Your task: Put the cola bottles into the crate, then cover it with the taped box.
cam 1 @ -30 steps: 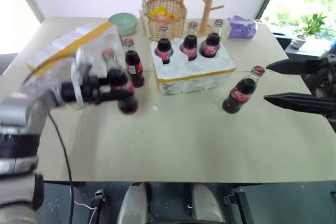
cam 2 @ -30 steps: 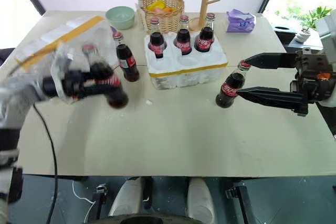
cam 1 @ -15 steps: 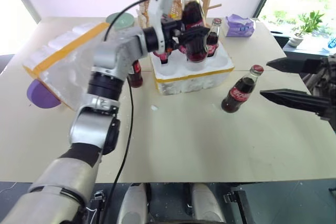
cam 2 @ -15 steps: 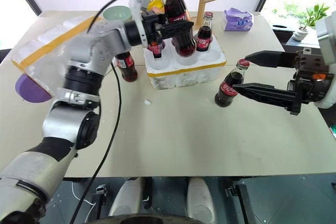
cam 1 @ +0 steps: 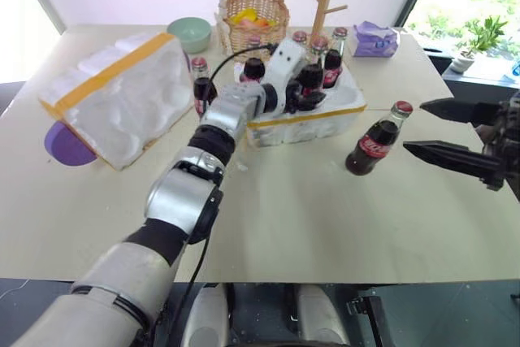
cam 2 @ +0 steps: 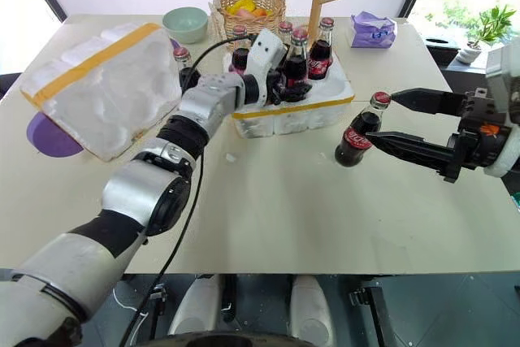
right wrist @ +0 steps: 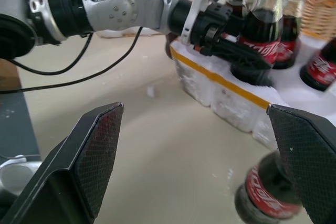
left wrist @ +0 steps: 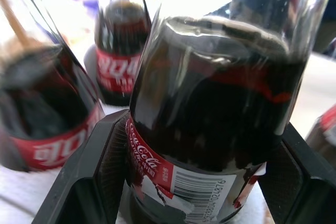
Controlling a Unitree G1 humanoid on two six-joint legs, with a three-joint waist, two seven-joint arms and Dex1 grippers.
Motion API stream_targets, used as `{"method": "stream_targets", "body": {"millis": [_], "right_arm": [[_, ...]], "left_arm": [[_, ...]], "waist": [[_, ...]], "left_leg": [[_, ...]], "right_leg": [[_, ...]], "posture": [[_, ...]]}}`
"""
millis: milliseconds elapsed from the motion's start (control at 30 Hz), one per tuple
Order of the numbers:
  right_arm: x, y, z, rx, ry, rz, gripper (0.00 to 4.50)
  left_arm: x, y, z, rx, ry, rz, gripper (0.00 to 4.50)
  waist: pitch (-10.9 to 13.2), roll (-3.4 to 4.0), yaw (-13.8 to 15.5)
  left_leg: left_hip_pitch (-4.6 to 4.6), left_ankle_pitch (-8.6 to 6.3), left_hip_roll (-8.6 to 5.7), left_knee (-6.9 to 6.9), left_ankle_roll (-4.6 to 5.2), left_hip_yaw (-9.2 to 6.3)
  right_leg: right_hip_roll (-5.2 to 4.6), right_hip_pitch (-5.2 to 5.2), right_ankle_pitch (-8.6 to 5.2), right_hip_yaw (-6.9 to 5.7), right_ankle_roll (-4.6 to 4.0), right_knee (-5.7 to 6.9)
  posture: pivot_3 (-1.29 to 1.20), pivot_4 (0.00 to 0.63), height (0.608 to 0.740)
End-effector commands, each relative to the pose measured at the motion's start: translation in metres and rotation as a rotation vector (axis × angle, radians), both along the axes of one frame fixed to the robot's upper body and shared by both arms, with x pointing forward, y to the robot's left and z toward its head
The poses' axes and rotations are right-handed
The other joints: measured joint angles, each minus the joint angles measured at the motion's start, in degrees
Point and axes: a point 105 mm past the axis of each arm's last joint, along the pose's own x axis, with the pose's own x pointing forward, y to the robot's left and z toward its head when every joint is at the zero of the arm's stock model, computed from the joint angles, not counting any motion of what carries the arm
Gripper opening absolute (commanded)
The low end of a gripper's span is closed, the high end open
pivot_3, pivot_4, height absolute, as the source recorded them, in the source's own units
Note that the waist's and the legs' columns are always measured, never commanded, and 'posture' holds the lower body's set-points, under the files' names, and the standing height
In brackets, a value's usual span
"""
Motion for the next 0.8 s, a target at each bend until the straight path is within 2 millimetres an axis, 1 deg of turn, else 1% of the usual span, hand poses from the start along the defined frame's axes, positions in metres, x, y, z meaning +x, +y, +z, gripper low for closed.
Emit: {"method": "stream_targets", "body": {"millis": [33, 67, 100, 133, 233, 300, 333, 367, 433, 500, 567, 633, 700, 800], "right_arm": [[0.001, 0.003, 0.002, -0.006, -0.037, 0.007, 4.5], [0.002, 0.003, 0.001, -0.007, -0.036, 0.009, 4.5], [0.002, 0.003, 0.001, -0.007, -0.034, 0.01, 4.5], [0.003, 0.003, 0.0, -0.006, -0.034, 0.011, 4.5], [0.005, 0.004, 0.0, 0.0, -0.032, 0.011, 4.5], [0.006, 0.005, -0.002, 0.004, -0.027, 0.016, 4.5], [0.006, 0.005, -0.004, 0.006, -0.025, 0.019, 4.5], [0.007, 0.006, -0.005, 0.007, -0.023, 0.021, 4.5], [0.008, 0.007, -0.007, 0.012, -0.018, 0.026, 4.5], [0.009, 0.007, -0.009, 0.016, -0.014, 0.03, 4.5], [0.01, 0.007, -0.009, 0.018, -0.012, 0.033, 4.5], [0.012, 0.007, -0.01, 0.021, -0.011, 0.036, 4.5], [0.013, 0.008, -0.01, 0.021, -0.008, 0.041, 4.5], [0.014, 0.01, -0.01, 0.021, -0.006, 0.048, 4.5]], "left_arm": [[0.002, -0.005, 0.0, 0.016, -0.009, 0.024, 3.27], [0.002, -0.003, -0.004, 0.022, 0.007, 0.031, 3.81], [0.003, -0.001, -0.006, 0.023, 0.011, 0.03, 4.13], [0.002, 0.002, -0.003, 0.007, 0.013, 0.02, 4.44], [-0.01, 0.01, 0.027, -0.148, 0.005, -0.112, 4.44], [-0.031, 0.021, 0.053, -0.268, -0.032, -0.258, 4.44], [-0.046, 0.031, 0.064, -0.311, -0.064, -0.34, 4.44], [-0.059, 0.038, 0.07, -0.33, -0.084, -0.395, 4.44], [-0.089, 0.071, 0.079, -0.371, -0.09, -0.483, 4.44], [-0.109, 0.096, 0.078, -0.373, -0.063, -0.501, 4.44], [-0.117, 0.117, 0.072, -0.355, -0.039, -0.454, 4.44], [-0.117, 0.139, 0.062, -0.317, -0.039, -0.35, 4.44], [-0.109, 0.163, 0.051, -0.27, -0.052, -0.196, 4.44], [-0.087, 0.196, 0.033, -0.18, -0.086, 0.06, 4.44]], "waist": [[-0.01, 0.01, 0.04], [-0.01, 0.02, 0.11], [-0.02, 0.02, 0.14], [-0.02, 0.02, 0.12], [-0.02, 0.03, -0.14], [-0.03, 0.05, -0.42], [-0.02, 0.06, -0.43], [-0.01, 0.07, -0.56], [-0.02, 0.07, -0.51], [-0.05, 0.13, -0.82], [-0.05, 0.15, -0.84], [-0.05, 0.14, -0.42], [-0.05, 0.14, -0.29], [-0.04, 0.12, -0.03]], "left_leg": [[0.01, 0.0, 0.0, 0.0, 0.0, -0.01], [0.02, 0.0, 0.0, 0.0, 0.0, -0.01], [0.02, 0.0, 0.0, 0.01, 0.0, -0.01], [0.04, 0.0, 0.0, 0.04, 0.0, -0.01], [0.05, 0.0, -0.01, 0.08, 0.0, 0.0], [0.06, 0.0, 0.02, 0.04, 0.0, 0.01], [0.06, 0.0, 0.05, 0.03, -0.01, -0.01], [0.05, 0.0, 0.06, 0.0, -0.01, -0.02], [0.08, 0.01, 0.07, 0.01, -0.02, -0.05], [0.11, 0.02, 0.09, 0.0, -0.03, -0.06], [0.2, 0.03, 0.08, 0.01, -0.04, -0.08], [0.48, 0.03, 0.07, 0.04, -0.04, -0.08], [0.78, 0.02, 0.06, 0.06, -0.06, -0.03], [0.85, 0.02, 0.06, 0.07, -0.07, 0.01]], "right_leg": [[0.0, 0.0, 0.0, 0.0, 0.0, 0.02], [0.0, 0.01, 0.0, 0.0, 0.0, 0.02], [0.0, 0.04, -0.01, 0.0, -0.01, 0.02], [0.0, 0.07, -0.01, 0.0, -0.02, 0.01], [-0.02, 0.11, -0.04, 0.0, -0.08, 0.0], [-0.01, 0.07, -0.02, 0.02, -0.06, 0.04], [0.01, 0.04, -0.01, 0.0, -0.02, 0.13], [0.03, -0.02, 0.0, 0.0, -0.01, 0.18], [0.03, -0.07, -0.02, 0.0, -0.01, 0.48], [0.05, -0.14, -0.05, 0.02, -0.04, 0.62], [0.05, -0.1, -0.06, 0.01, -0.04, 0.71], [0.04, 0.22, -0.08, 0.0, -0.05, 0.7], [0.0, 0.56, -0.22, 0.01, -0.28, 0.52], [-0.02, 0.68, -0.23, 0.02, -0.33, 0.36]], "posture": [[0.0, 0.15, 0.74], [0.0, 0.15, 0.74], [0.0, 0.15, 0.74], [0.0, 0.15, 0.74], [0.0, 0.15, 0.74], [0.0, 0.15, 0.74], [0.0, 0.15, 0.74], [0.0, 0.15, 0.74], [0.0, 0.15, 0.74], [0.0, 0.15, 0.74], [0.0, 0.15, 0.74], [0.0, 0.15, 0.74], [0.0, 0.15, 0.74], [0.0, 0.15, 0.74]]}}
